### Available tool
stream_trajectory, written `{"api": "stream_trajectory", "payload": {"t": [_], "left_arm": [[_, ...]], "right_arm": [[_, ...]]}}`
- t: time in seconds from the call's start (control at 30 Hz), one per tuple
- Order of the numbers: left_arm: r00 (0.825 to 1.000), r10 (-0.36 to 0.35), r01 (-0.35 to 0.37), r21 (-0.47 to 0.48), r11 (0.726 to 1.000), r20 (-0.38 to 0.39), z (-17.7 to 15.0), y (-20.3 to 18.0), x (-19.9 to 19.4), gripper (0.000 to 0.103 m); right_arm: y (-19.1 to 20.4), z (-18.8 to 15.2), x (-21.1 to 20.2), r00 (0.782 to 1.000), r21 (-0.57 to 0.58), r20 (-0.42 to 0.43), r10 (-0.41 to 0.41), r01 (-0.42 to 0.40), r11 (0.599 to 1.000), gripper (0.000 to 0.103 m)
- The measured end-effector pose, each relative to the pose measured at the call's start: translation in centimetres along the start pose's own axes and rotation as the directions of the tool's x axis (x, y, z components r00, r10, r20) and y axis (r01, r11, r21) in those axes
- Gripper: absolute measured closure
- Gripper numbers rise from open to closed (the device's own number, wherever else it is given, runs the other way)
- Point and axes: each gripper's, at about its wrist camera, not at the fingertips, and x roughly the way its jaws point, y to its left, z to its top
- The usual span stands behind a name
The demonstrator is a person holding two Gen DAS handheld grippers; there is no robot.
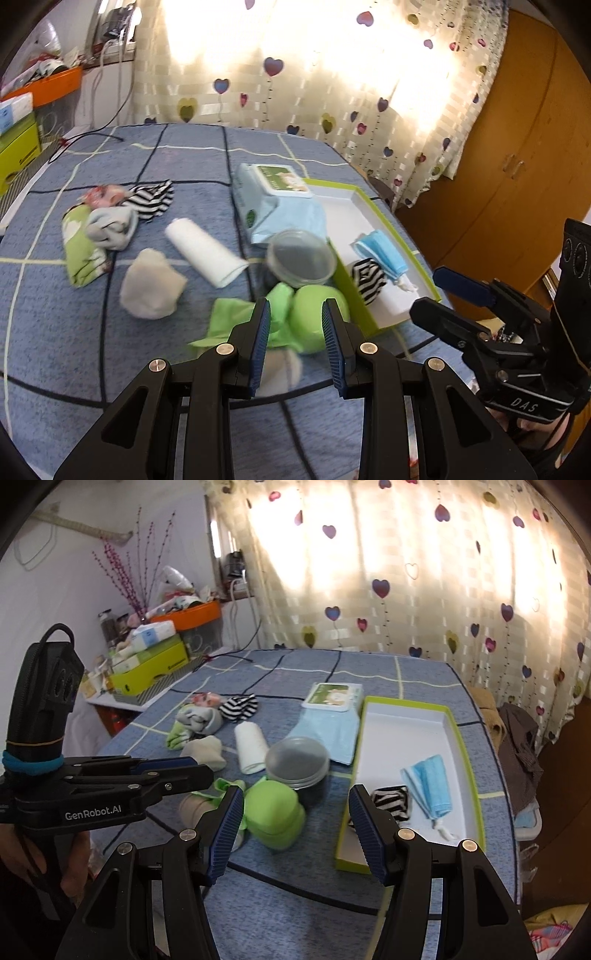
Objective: Organize soft objects
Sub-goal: 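Withdraw both tools from the tray back over the remaining items, then grasp the green cloth with the right tool while the left tool grasps the white bandage roll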
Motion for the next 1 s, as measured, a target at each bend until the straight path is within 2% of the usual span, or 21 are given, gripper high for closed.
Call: {"api": "stream_trajectory", "payload": {"t": [0.37,0.7,0.9,1.0], "left_arm": [[0.999,0.054,-0.054,-0.059,0.997,0.004,-0.8,3.8,-1.0,0.073],[0.998,0.068,-0.069,-0.092,0.993,-0.016,-1.5,5.7,-0.9,0.073],[0.996,0.083,-0.084,-0.125,0.989,-0.012,-1.8,7.2,-1.3,0.073],[0.996,0.089,-0.09,-0.143,0.986,-0.012,-1.9,7.9,-1.4,0.073]], "right_arm": [[2.5,0.2,1.1,0.998,-0.05,-0.019,0.054,-0.055,0.997,0.044],[4.3,0.6,2.3,0.995,-0.097,-0.046,0.089,-0.093,0.991,0.044],[6.6,1.1,5.2,0.988,-0.177,-0.107,0.107,-0.125,0.976,0.044],[7.7,1.1,7.3,0.983,-0.212,-0.159,0.093,-0.126,0.969,0.05]]}}
